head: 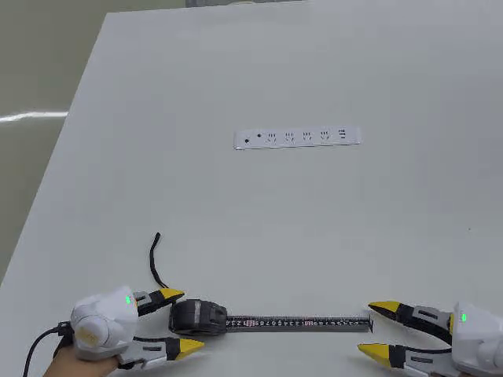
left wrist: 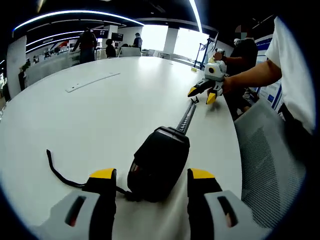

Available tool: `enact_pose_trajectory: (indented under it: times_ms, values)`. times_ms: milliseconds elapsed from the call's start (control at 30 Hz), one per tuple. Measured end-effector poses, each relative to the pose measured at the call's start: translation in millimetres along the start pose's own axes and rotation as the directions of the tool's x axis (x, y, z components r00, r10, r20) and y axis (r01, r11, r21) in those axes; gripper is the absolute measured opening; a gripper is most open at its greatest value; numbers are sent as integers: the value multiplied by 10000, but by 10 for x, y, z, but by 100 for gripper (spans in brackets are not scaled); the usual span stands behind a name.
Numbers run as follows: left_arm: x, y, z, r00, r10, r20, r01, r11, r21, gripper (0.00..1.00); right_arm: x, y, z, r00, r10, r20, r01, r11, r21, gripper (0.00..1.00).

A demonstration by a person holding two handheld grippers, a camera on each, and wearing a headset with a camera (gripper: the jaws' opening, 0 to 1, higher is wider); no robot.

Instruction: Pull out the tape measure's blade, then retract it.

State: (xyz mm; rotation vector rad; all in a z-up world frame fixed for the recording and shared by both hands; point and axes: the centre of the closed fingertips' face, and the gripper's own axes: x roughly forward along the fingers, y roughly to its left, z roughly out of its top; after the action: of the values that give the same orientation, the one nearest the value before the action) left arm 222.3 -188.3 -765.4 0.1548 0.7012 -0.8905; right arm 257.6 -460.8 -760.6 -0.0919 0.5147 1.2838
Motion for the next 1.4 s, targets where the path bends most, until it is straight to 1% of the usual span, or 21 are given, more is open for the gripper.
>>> enact_pose_trajectory:
  times_ms: [167,300,367,400,433,600,700,767,833,900,1033,1100,1167,1267,1400]
  values:
    - [-24,-2,-18,9999,160,0,-159,9997,-173,56,-33,15,10,9998,-219,3,219,9997,50,45]
    - [-71,-5,-9,9994,337,121,-332,9987,-384,57,-59,27,42,9989,-458,80,456,9988,180,47]
    - [-79,2,-27,9991,388,150,-380,9979,-516,57,-64,33,34,9986,-528,81,527,9984,217,47]
    - [-90,-5,-28,9991,410,142,-401,9976,-564,57,-69,25,41,9977,-661,149,655,9972,361,47]
    - [-99,-8,-32,9990,433,128,-424,9973,-607,58,-73,26,49,9974,-693,208,685,9969,400,47]
    - [-151,-33,-30,9979,592,278,-565,9945,-881,58,-89,77,50,9962,-863,136,855,9950,512,49]
    - [-163,-42,-64,9976,629,278,-600,9937,-947,58,-106,90,64,9951,-965,205,949,9930,709,50]
    - [-184,-47,-62,9971,687,335,-649,9925,-1040,58,-118,98,63,9940,-1086,133,1075,9922,628,51]
    - [-208,-56,-33,9961,759,457,-702,9908,-1154,58,-135,103,80,9931,-1163,163,1149,9910,686,51]
    - [-226,-60,-21,9952,821,541,-751,9897,-1218,59,-149,113,93,9918,-1276,70,1269,9899,632,53]
    - [-262,-67,-18,9936,926,642,-835,9877,-1324,59,-182,120,111,9895,-1448,30,1443,9875,640,54]
    - [-278,-61,-25,9925,999,701,-895,9863,-1386,60,-190,137,115,9889,-1488,-27,1487,9867,651,54]
    - [-301,-82,-14,9918,1046,733,-934,9853,-1432,59,-199,180,128,9887,-1497,-48,1498,9869,603,53]
    - [-317,-105,-48,9913,1092,731,-976,9843,-1473,59,-210,188,78,9865,-1622,-240,1635,9839,728,56]
    - [-345,-142,-85,9902,1173,757,-1040,9815,-1605,58,-239,233,57,9840,-1743,-366,1765,9820,672,56]
